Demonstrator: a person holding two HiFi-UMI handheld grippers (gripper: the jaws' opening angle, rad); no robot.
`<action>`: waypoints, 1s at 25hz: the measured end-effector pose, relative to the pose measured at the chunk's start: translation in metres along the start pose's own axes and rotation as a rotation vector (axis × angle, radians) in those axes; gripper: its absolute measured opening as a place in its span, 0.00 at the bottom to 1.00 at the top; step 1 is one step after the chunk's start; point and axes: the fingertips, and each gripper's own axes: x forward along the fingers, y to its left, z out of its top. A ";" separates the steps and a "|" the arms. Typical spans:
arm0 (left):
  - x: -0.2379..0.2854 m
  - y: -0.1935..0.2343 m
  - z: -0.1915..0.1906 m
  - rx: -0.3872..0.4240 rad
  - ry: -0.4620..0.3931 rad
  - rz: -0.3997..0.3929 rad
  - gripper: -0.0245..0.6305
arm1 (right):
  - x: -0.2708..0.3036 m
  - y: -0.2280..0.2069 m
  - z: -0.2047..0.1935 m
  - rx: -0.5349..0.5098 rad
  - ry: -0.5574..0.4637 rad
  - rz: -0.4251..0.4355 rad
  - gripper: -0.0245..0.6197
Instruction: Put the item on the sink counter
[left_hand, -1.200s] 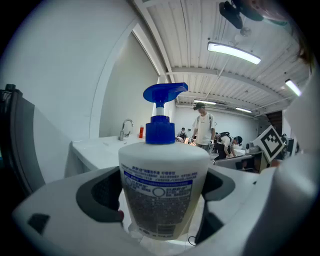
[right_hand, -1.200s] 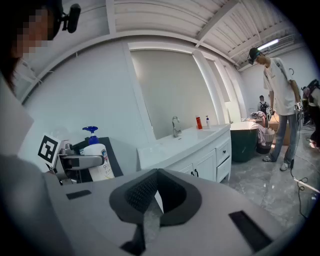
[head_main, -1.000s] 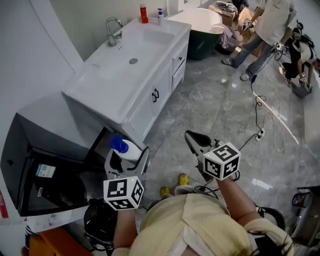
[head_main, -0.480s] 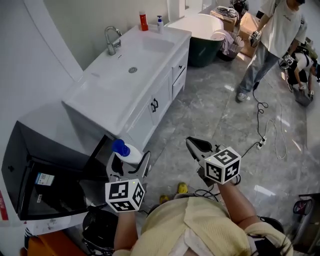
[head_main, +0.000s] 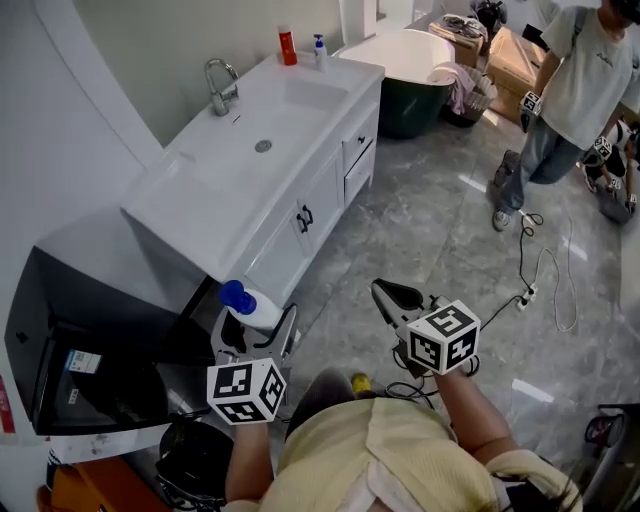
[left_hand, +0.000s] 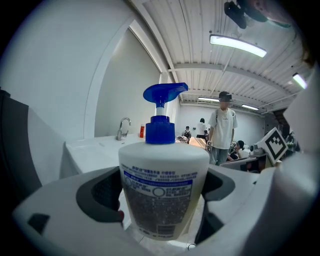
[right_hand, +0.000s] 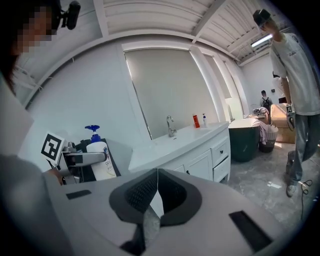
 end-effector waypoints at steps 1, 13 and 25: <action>0.002 -0.001 0.000 0.000 0.002 0.003 0.77 | 0.001 -0.002 0.000 0.004 0.001 0.005 0.08; 0.055 -0.001 0.017 0.004 -0.007 -0.013 0.77 | 0.036 -0.028 0.015 0.020 0.013 0.024 0.08; 0.125 0.028 0.048 0.020 0.002 -0.051 0.77 | 0.098 -0.056 0.057 0.007 0.030 0.015 0.08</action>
